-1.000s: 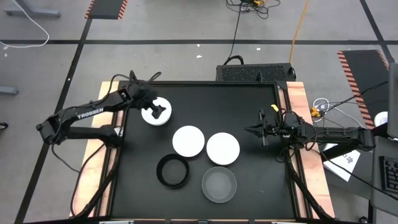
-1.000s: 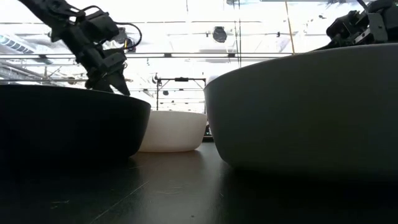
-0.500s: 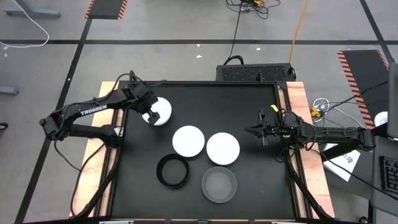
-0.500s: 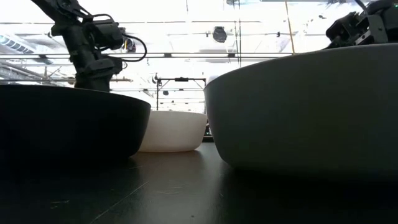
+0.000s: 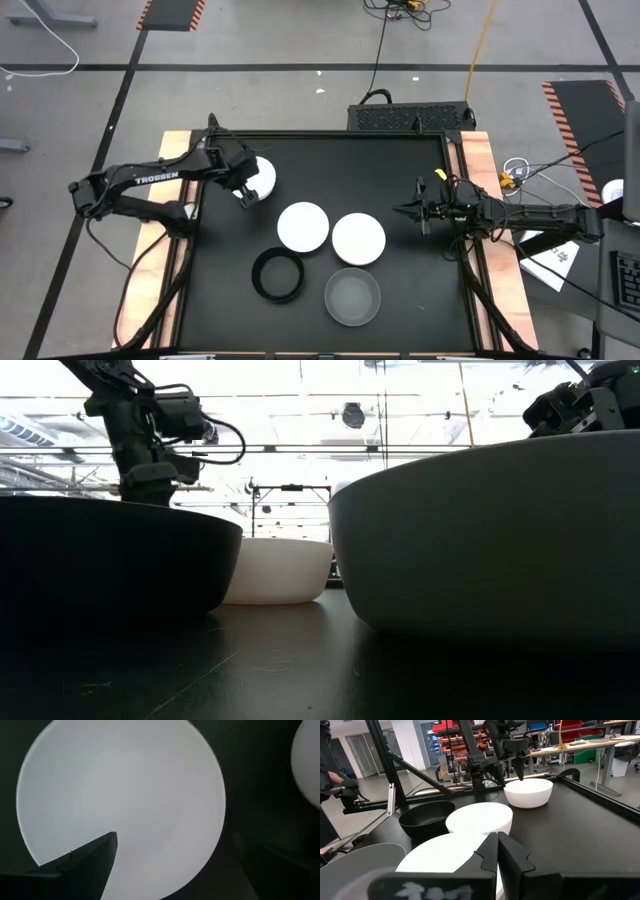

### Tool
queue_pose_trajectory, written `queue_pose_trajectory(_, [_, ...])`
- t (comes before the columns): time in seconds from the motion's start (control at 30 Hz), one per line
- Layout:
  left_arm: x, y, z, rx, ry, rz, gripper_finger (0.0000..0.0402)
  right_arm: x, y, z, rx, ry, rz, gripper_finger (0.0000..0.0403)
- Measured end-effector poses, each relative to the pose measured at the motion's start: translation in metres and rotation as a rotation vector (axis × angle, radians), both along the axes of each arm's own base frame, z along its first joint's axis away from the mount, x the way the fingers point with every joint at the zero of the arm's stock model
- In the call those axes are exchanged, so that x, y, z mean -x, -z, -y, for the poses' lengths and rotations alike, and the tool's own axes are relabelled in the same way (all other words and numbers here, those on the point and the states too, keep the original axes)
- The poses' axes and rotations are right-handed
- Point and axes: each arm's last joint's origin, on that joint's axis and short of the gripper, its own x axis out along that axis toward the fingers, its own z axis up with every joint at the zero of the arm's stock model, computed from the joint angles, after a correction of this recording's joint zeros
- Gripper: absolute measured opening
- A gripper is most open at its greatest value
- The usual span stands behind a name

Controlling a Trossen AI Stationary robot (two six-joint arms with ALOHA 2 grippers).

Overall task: Nest bowls inside each other
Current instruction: Stack the top left white bowl into the white bowl

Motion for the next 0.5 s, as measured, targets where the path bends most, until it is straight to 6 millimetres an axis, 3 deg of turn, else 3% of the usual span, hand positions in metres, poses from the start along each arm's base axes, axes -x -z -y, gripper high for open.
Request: queue_pose_trajectory(0.5, [-0.012,0.027,-0.001,0.040,0.016,-0.093,0.0399,0.000,0.000,0.000,-0.001,0.000,-0.002,0.0000])
